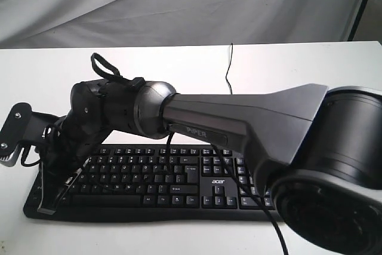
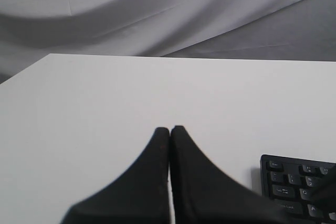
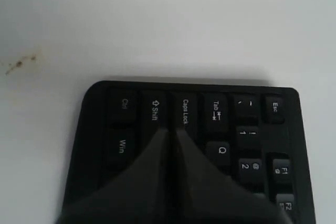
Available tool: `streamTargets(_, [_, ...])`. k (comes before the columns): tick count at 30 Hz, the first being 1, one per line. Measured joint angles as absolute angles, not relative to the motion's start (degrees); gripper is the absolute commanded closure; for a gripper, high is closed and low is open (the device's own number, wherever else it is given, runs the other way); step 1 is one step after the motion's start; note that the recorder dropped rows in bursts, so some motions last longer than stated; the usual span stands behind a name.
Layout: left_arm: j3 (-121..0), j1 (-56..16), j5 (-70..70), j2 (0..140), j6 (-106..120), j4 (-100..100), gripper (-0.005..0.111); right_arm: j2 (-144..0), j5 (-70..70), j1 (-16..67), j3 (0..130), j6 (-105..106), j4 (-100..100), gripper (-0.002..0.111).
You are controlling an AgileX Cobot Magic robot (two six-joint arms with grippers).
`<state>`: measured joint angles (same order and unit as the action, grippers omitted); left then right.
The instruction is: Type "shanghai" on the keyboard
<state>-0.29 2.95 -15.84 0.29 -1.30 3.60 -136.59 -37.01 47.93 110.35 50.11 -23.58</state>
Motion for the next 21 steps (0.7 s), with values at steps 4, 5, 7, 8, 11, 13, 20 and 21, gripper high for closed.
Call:
streamTargets(4, [-0.3,3.0,-15.8,0.3,-1.3,3.6,0.106,-136.7,-35.9,47.9,110.3,50.1,-23.7,0.108])
streamTargets(5, [-0.3,3.0,-15.8,0.3,-1.3,3.6,0.106,-136.7,-35.7,47.9,110.3,50.1,-23.7,0.108])
streamTargets(7, [-0.3,3.0,-15.8,0.3,-1.3,3.6,0.106,-136.7,-35.5,47.9,110.3,50.1,-23.7,0.108])
streamTargets(8, [-0.3,3.0,-15.8,0.3,-1.3,3.6,0.106,-136.7,-35.4,47.9,110.3,50.1,-23.7,0.108])
streamTargets(11, [-0.3,3.0,-15.8,0.3,-1.3,3.6,0.106,-137.1,-34.4,47.9,110.3,50.2,-23.8,0.108])
streamTargets(13, [-0.3,3.0,-15.8,0.3,-1.3,3.6,0.106,-137.9,-34.0,47.9,110.4,50.2,-24.3,0.108])
streamTargets(20, [-0.3,3.0,-15.8,0.3,-1.3,3.6,0.106,-138.6,-32.9,47.8,110.4,50.3,-25.1,0.108])
streamTargets(21, [-0.3,3.0,-15.8,0.3,-1.3,3.6,0.106,-138.6,-32.8,47.8,110.4,50.3,-25.1,0.108])
